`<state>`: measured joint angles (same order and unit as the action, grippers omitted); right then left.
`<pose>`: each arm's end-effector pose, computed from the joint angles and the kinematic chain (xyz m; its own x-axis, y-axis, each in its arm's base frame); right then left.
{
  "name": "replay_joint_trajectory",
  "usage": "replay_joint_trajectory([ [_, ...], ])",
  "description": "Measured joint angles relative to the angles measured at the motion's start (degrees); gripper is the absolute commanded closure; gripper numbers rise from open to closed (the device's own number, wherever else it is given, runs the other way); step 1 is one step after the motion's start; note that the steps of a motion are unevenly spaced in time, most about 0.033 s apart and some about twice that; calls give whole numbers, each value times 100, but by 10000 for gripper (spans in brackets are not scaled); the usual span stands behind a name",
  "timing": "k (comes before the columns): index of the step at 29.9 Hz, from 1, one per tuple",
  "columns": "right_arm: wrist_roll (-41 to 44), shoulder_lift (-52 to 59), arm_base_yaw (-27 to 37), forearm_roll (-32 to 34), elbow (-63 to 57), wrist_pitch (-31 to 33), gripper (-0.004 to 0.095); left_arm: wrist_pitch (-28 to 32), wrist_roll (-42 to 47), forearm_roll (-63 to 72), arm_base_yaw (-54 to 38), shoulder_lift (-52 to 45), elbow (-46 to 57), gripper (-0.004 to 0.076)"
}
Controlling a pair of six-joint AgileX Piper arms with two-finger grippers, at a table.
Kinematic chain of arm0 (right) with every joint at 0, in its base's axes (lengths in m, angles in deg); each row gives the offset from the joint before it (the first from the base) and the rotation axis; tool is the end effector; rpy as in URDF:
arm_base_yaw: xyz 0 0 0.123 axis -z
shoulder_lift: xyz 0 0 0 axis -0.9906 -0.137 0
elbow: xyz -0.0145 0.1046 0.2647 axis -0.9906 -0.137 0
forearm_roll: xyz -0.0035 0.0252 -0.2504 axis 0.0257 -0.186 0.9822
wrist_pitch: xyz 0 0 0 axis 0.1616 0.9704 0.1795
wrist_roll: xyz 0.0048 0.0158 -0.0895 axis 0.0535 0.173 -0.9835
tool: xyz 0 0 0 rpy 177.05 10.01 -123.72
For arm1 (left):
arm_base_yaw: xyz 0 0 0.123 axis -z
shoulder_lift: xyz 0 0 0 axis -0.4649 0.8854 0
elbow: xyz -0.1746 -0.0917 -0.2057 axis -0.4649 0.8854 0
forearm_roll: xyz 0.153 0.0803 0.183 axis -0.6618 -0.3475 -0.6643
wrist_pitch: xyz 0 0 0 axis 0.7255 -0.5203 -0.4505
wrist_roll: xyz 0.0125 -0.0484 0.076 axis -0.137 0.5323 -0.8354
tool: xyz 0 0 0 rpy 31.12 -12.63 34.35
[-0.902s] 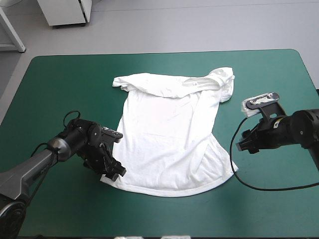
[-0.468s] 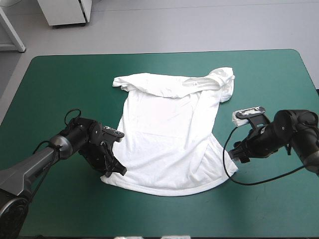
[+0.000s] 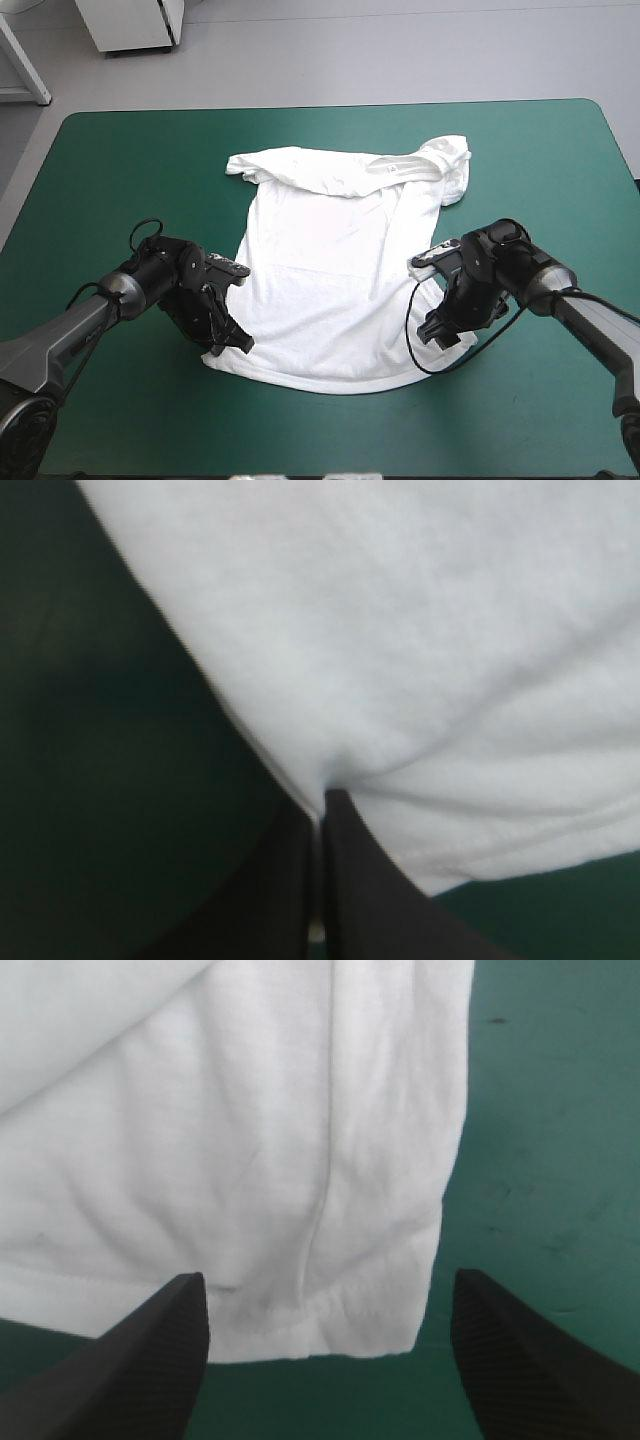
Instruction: Fold the cloth
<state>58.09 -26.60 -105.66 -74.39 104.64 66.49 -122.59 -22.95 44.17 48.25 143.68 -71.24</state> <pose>0.2487 0.1105 0.2396 -0.8540 -0.5115 -0.0950 -0.5146 0.8574 0.0097 0.2425 -0.1014 0.2056 -0.8798 0.4753 -0.0036 0.4729 0.8745 -0.1077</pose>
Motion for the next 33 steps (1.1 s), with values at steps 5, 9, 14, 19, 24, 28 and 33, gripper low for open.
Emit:
replay_joint_trajectory([
  [5,247,-336,0,507,0,-160,296,-5,-21,0,0,0,0,734],
  [9,288,-556,0,682,20,-163,368,0,-21,0,0,2,0,734],
  [14,97,-712,0,373,93,-28,644,6,-41,0,0,6,0,734],
  [19,-120,-780,6,54,133,81,920,0,-41,0,0,8,0,734],
  [24,-186,-787,6,-54,147,112,921,-34,-60,-18,0,2,-38,734],
  [28,-114,-705,6,-91,206,133,921,-230,-62,17,7,-153,-268,734],
  [33,132,-203,0,-141,679,362,921,-645,-62,79,7,-863,-1257,734],
])
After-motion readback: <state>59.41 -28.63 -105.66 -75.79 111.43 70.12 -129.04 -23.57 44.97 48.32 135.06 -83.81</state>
